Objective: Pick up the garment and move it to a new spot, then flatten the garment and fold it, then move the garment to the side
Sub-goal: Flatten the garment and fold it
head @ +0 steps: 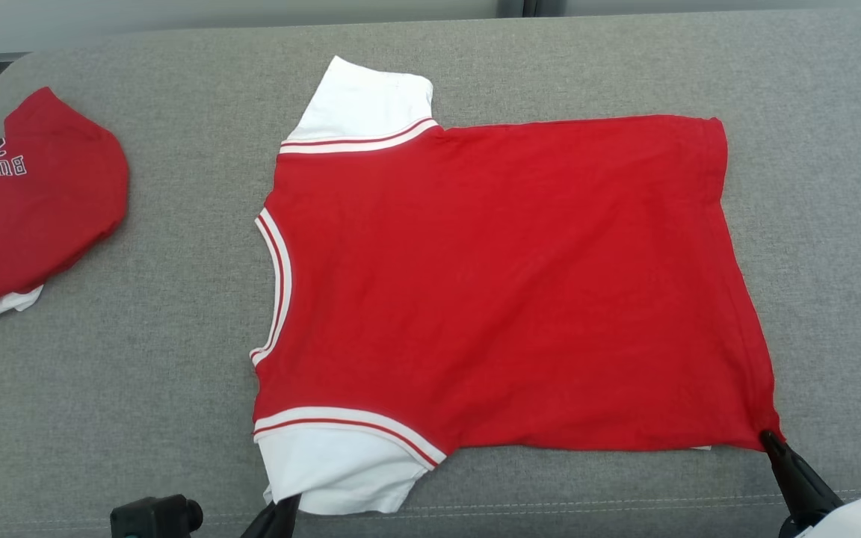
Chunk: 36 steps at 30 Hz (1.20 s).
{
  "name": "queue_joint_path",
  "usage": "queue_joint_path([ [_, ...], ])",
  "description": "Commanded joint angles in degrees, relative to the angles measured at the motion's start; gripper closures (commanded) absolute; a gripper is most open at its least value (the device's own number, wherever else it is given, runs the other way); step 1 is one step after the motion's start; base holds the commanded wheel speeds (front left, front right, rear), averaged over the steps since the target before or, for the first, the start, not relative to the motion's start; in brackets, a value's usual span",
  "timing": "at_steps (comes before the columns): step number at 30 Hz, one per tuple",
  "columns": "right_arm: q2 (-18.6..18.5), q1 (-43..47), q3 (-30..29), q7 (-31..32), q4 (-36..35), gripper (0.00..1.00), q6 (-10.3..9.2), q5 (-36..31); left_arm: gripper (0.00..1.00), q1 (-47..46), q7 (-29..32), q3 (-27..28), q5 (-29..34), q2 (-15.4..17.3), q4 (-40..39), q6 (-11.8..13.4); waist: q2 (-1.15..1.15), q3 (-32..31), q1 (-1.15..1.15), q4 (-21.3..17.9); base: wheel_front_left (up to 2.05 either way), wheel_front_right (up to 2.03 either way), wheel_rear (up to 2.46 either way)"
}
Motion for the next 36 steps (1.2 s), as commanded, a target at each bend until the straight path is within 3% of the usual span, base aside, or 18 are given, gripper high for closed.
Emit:
queue_joint_path([
  [1, 0.38, 0.1, -0.49, 1.02, -0.75, 1.0, 0.01, -0.86, 1.0, -0.52, 0.71, -0.07, 0.5, 1.15, -0.04, -0.22, 0.0, 0.13, 0.01, -0.06, 0.0, 0.0, 0.0],
  [10, 0.89, -8.31, -1.86, 7.26, -1.65, 1.0, 0.01, 0.93, 1.0, -12.67, 5.15, -0.06, 2.13, 4.11, 1.19, -4.19, 0.0, 2.85, 0.01, -1.33, 0.0, 0.0, 0.0],
  [24, 4.7, -23.49, -5.59, 7.31, 7.49, 1.0, 0.01, 2.4, 1.0, -30.18, 4.58, 2.88, -2.22, -1.35, 13.22, -7.76, 0.0, 8.09, 0.01, -3.29, 0.0, 0.0, 0.0],
  [35, 6.44, -30.21, -4.98, 6.25, 11.62, 1.0, 0.01, 4.73, 1.0, -36.66, 1.5, 4.18, -3.82, -4.62, 24.05, -9.94, 0.0, 10.4, 0.01, -4.24, 0.0, 0.0, 0.0],
  [36, 6.55, -30.57, -4.94, 6.11, 11.44, 0.83, 0.01, 5.65, 1.0, -37.02, 1.05, 4.38, -4.11, -5.01, 24.71, -10.1, 0.0, 10.54, 0.01, -4.2, 0.0, 0.0, 0.0],
])
